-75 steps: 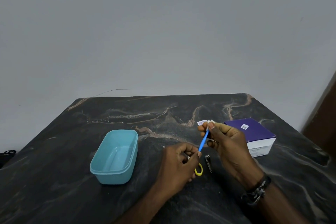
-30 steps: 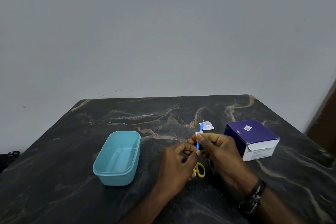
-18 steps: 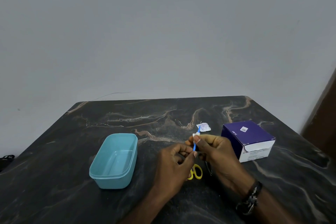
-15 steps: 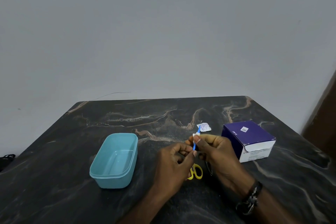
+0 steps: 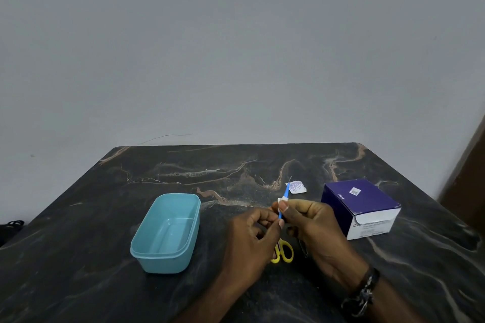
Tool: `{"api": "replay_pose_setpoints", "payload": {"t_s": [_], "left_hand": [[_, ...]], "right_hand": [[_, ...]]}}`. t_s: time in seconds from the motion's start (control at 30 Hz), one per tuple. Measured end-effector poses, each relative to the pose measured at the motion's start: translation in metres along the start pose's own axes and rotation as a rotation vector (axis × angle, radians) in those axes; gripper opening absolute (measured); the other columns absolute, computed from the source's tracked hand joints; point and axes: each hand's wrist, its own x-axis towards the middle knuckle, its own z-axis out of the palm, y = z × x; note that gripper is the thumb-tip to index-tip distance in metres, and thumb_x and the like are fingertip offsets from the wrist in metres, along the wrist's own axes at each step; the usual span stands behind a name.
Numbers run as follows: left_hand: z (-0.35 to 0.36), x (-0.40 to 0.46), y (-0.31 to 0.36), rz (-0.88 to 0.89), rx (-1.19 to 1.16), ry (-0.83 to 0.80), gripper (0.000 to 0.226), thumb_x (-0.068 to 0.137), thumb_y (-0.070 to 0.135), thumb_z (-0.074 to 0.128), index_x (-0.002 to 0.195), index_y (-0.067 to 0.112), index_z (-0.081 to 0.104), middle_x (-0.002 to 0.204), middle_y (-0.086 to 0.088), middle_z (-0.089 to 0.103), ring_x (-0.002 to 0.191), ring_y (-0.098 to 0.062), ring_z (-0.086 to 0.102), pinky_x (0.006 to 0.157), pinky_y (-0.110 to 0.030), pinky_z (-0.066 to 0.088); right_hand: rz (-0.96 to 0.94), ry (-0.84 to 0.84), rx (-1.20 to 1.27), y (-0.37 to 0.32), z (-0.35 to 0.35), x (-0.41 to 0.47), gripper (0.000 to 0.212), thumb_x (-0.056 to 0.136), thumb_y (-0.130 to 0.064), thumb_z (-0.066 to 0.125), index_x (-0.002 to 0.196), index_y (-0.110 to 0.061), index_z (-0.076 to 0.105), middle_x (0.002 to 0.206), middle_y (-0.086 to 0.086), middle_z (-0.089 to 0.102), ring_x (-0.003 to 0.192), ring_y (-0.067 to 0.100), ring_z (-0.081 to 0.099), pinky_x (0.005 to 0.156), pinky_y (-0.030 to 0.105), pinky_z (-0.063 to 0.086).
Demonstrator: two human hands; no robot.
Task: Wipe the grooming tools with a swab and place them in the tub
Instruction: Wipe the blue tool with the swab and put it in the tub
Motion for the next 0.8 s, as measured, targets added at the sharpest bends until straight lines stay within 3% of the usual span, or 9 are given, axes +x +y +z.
{"api": "replay_pose_setpoints", "payload": {"t_s": [0.1,0.23,0.37,0.43,0.53,0.67,0.8], "left_hand": [[0.002,0.0,0.0,0.009,0.01,-0.015,0.006,0.085,0.012,0.07,0.08,0.015,0.069,0.052,-0.001,0.063,0.041,-0.009,0.056,0.041,-0.023,0.046],[0.002,-0.003,0.0,0.014,0.026,-0.051,0.002,0.085,0.014,0.071,0.084,0.015,0.069,0.051,0.0,0.063,0.04,-0.009,0.056,0.041,-0.021,0.046],[0.002,-0.002,0.0,0.031,0.033,-0.021,0.007,0.086,0.014,0.07,0.081,0.018,0.069,0.053,-0.001,0.064,0.043,-0.011,0.058,0.043,-0.025,0.047],[0.001,-0.001,-0.001,0.032,0.027,0.015,0.01,0.087,0.015,0.069,0.078,0.02,0.068,0.058,-0.006,0.066,0.045,-0.014,0.06,0.044,-0.03,0.049],[0.0,0.0,-0.003,0.058,0.039,0.042,0.01,0.088,0.019,0.067,0.079,0.022,0.068,0.064,-0.006,0.068,0.049,-0.021,0.064,0.046,-0.034,0.051],[-0.001,0.001,-0.006,0.123,0.126,0.018,0.008,0.091,0.024,0.064,0.084,0.027,0.068,0.061,0.003,0.064,0.049,-0.012,0.062,0.045,-0.026,0.048],[-0.001,0.003,-0.009,0.15,0.153,0.047,0.01,0.09,0.033,0.06,0.086,0.029,0.068,0.062,0.006,0.061,0.052,-0.007,0.056,0.05,-0.022,0.043]], "right_hand": [[-0.034,0.044,0.034,-0.004,-0.001,0.0,0.022,0.079,-0.027,0.069,0.084,-0.007,0.078,0.092,0.019,0.075,0.098,0.05,0.065,0.094,0.065,0.044],[-0.053,0.086,0.039,-0.008,-0.003,0.001,0.021,0.085,-0.02,0.063,0.084,-0.004,0.076,0.092,0.015,0.076,0.085,0.033,0.07,0.09,0.06,0.049],[-0.033,0.062,0.04,-0.005,-0.003,0.001,0.023,0.084,-0.025,0.065,0.088,-0.005,0.076,0.094,0.016,0.076,0.094,0.04,0.07,0.092,0.061,0.047],[-0.018,0.025,0.004,-0.004,-0.002,-0.001,0.022,0.083,-0.027,0.066,0.088,-0.009,0.077,0.093,0.015,0.076,0.093,0.038,0.069,0.084,0.053,0.051],[-0.018,0.0,-0.02,-0.005,-0.001,-0.002,0.02,0.084,-0.024,0.066,0.089,-0.007,0.077,0.09,0.015,0.076,0.081,0.027,0.067,0.067,0.031,0.049],[-0.032,0.068,0.095,-0.011,-0.005,0.0,0.019,0.088,-0.014,0.062,0.089,0.001,0.074,0.09,0.018,0.076,0.081,0.03,0.071,0.071,0.037,0.056],[-0.03,0.1,0.108,-0.017,-0.012,0.001,0.02,0.089,-0.015,0.061,0.091,0.0,0.073,0.089,0.013,0.077,0.071,0.014,0.07,0.057,0.022,0.05]]}}
